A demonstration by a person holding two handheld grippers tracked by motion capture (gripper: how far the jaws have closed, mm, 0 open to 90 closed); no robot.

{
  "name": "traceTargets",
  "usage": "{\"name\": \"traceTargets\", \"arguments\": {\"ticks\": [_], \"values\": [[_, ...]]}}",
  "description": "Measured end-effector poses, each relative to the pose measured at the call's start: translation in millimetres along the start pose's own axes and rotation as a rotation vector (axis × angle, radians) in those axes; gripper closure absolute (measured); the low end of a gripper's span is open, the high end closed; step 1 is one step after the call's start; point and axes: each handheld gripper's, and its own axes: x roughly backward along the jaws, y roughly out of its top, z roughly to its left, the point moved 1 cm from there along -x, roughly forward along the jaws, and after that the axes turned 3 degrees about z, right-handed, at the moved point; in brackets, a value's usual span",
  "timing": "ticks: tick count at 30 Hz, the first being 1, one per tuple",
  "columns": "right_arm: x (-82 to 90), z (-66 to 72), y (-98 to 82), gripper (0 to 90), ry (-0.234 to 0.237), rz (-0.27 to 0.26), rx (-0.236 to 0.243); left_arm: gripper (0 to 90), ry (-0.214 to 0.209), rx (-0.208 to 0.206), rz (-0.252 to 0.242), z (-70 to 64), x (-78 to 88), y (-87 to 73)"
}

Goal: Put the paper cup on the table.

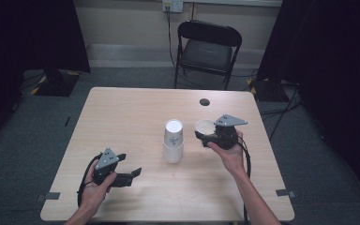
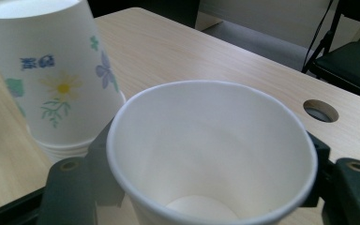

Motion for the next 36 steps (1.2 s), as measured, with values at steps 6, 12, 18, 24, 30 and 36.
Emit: {"name": "traceTargets", "arguments": {"ticks": [6,12,18,24,30,36], "values": [[-9.6,-9.0,-2.2,32.5,-0.014,0.007,-0.023,16.1,0.031,0.004,0.005,0.3,-4.0,1.0],[-24.5,-18.8,-5.1,32.5,-0.026,0.020,-0.056,16.0,0.025,0.017,0.005,3.1,-6.1,0.9],[-34.1,-19.2,-4.4,32.4,-0.028,0.027,-0.070,15.9,0.021,0.009,-0.001,3.2,-5.6,1.1],[-48.1,-20.7,-5.1,32.5,-0.027,0.034,-0.082,15.9,0.022,-0.001,0.003,0.8,-4.9,0.7],[-62.2,-25.7,-9.8,32.6,-0.038,0.053,-0.102,16.0,0.024,-0.009,0.004,-0.5,-3.0,0.5],[-71.0,-26.9,-13.5,32.6,-0.042,0.077,-0.117,16.0,0.029,-0.007,0.002,-0.9,-4.7,0.9]]}}
